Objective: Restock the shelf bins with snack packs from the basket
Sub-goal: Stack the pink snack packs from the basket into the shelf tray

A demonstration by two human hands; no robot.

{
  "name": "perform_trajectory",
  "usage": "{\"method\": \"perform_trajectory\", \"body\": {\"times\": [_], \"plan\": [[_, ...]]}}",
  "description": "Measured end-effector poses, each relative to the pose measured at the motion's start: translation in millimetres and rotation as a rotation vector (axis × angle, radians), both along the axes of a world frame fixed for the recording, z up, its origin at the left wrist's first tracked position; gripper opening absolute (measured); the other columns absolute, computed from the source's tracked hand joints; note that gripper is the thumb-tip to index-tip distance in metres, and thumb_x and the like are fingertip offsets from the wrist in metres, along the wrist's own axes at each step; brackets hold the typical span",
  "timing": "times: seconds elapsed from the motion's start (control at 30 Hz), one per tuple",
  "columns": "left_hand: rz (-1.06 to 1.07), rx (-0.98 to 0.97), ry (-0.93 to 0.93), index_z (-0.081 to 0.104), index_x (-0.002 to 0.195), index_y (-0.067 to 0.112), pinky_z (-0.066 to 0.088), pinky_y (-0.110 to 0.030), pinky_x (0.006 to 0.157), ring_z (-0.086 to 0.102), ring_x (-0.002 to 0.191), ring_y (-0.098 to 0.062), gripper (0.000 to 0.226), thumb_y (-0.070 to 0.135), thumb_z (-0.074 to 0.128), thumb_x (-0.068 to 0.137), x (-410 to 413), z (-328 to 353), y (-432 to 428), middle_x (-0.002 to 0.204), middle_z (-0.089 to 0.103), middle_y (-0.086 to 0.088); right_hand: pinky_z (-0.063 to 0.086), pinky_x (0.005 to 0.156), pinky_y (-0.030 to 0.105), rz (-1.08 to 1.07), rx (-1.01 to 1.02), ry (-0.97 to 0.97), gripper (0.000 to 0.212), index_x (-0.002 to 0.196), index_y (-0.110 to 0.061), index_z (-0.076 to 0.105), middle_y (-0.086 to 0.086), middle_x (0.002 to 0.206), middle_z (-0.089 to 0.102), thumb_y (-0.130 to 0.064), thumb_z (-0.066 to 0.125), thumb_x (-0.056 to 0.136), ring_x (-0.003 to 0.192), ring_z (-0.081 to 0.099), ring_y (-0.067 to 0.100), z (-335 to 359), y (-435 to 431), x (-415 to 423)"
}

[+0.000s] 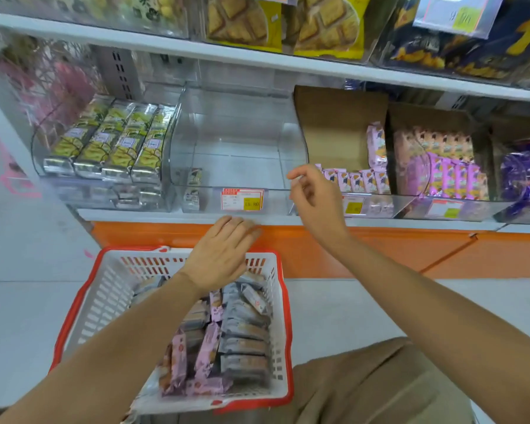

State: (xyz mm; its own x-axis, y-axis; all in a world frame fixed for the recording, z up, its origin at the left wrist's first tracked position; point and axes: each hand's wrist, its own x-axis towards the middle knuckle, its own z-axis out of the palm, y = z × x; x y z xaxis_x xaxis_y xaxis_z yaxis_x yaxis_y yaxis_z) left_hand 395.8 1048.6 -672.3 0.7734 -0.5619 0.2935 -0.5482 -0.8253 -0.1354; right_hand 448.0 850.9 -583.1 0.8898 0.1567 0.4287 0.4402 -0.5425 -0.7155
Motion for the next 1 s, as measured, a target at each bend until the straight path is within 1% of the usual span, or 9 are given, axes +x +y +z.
{"method": "perform_trajectory", "body": {"times": [0.07, 0.13, 0.27, 0.4, 0.6, 0.7, 0.83, 0.9, 1.0], "plan": [[0.085, 0.022, 0.1, 0.053, 0.13, 0.008, 0.034, -0.045, 0.104, 0.054, 0.11, -0.033, 0.054, 0.027, 0.052, 0.079, -9.4, -18.6, 21.3, 0.122, 0.057, -0.013, 0.044, 0.052, 0.04, 0.071, 0.001, 0.029, 0.013, 0.103, -0.014, 0.061, -0.007, 0.063, 0.054, -0.011, 0.05, 0.096, 0.053, 0.051, 0.016, -20.0, 12.8, -20.2], [0.227, 0.067, 0.248, 0.045, 0.141, 0.012, 0.028, -0.046, 0.112, 0.048, 0.125, -0.033, 0.061, 0.031, 0.057, 0.084, -16.5, -34.6, 42.0, 0.135, 0.052, -0.012, 0.042, 0.053, 0.038, 0.132, -0.04, 0.084, 0.013, 0.104, -0.015, 0.061, -0.013, 0.061, 0.05, -0.013, 0.051, 0.096, 0.052, 0.048, 0.01, -45.4, 24.6, -35.6], [0.462, 0.161, 0.456, 0.01, 0.156, 0.016, 0.006, -0.044, 0.123, 0.013, 0.149, -0.028, 0.076, 0.047, 0.046, 0.096, -21.3, -59.4, 76.7, 0.161, 0.018, -0.008, 0.045, 0.056, 0.037, 0.192, -0.189, 0.256, 0.017, 0.112, -0.019, 0.058, -0.016, 0.07, 0.054, -0.017, 0.054, 0.096, 0.056, 0.054, 0.01, -106.0, 46.5, -53.1], [0.528, 0.129, 0.5, 0.005, 0.157, 0.017, 0.004, -0.044, 0.123, 0.004, 0.151, -0.027, 0.077, 0.047, 0.043, 0.097, -17.6, -84.9, 102.6, 0.163, 0.012, -0.007, 0.048, 0.06, 0.035, 0.235, -0.334, 0.454, 0.024, 0.122, -0.019, 0.054, 0.001, 0.079, 0.064, -0.018, 0.052, 0.098, 0.064, 0.06, 0.019, -158.4, 67.1, -70.5], [0.567, 0.181, 0.561, -0.006, 0.156, 0.017, 0.002, -0.044, 0.122, -0.006, 0.151, -0.025, 0.078, 0.049, 0.036, 0.099, -7.1, -115.3, 116.9, 0.165, -0.005, -0.006, 0.049, 0.06, 0.036, 0.299, -0.554, 0.703, 0.028, 0.125, -0.02, 0.048, 0.007, 0.085, 0.066, -0.023, 0.049, 0.097, 0.071, 0.059, 0.024, -227.4, 85.3, -96.3], [0.574, 0.172, 0.535, -0.003, 0.157, 0.016, 0.001, -0.046, 0.121, -0.004, 0.151, -0.028, 0.076, 0.045, 0.038, 0.099, -7.6, -127.7, 120.1, 0.165, -0.004, -0.008, 0.047, 0.062, 0.037, 0.396, -0.647, 0.831, 0.028, 0.125, -0.014, 0.045, 0.013, 0.09, 0.064, -0.024, 0.044, 0.099, 0.075, 0.06, 0.027, -250.0, 89.5, -113.7], [0.594, 0.119, 0.515, 0.0, 0.157, 0.017, -0.002, -0.048, 0.121, -0.005, 0.151, -0.03, 0.075, 0.039, 0.04, 0.098, -10.0, -134.3, 115.6, 0.165, -0.002, -0.01, 0.032, 0.048, 0.03, 0.428, -0.638, 0.976, 0.039, 0.134, -0.014, 0.034, 0.002, 0.073, 0.052, -0.024, 0.047, 0.099, 0.06, 0.048, 0.017, -258.9, 101.0, -128.4], [0.608, 0.109, 0.51, -0.001, 0.157, 0.018, -0.003, -0.049, 0.121, -0.007, 0.151, -0.03, 0.075, 0.039, 0.04, 0.098, -8.9, -135.2, 113.7, 0.165, -0.004, -0.009, 0.036, 0.049, 0.03, 0.386, -0.612, 0.979, 0.043, 0.135, -0.014, 0.03, 0.005, 0.079, 0.056, -0.021, 0.049, 0.098, 0.065, 0.053, 0.022, -261.5, 108.2, -135.0], [0.624, 0.124, 0.527, -0.006, 0.156, 0.021, -0.005, -0.048, 0.12, -0.011, 0.151, -0.029, 0.079, 0.041, 0.045, 0.099, -7.5, -135.1, 114.7, 0.165, -0.008, -0.007, 0.053, 0.065, 0.035, 0.24, -0.486, 0.998, 0.042, 0.127, -0.024, 0.031, 0.009, 0.1, 0.059, -0.017, 0.057, 0.094, 0.083, 0.062, 0.024, -264.0, 116.9, -143.4]]}}
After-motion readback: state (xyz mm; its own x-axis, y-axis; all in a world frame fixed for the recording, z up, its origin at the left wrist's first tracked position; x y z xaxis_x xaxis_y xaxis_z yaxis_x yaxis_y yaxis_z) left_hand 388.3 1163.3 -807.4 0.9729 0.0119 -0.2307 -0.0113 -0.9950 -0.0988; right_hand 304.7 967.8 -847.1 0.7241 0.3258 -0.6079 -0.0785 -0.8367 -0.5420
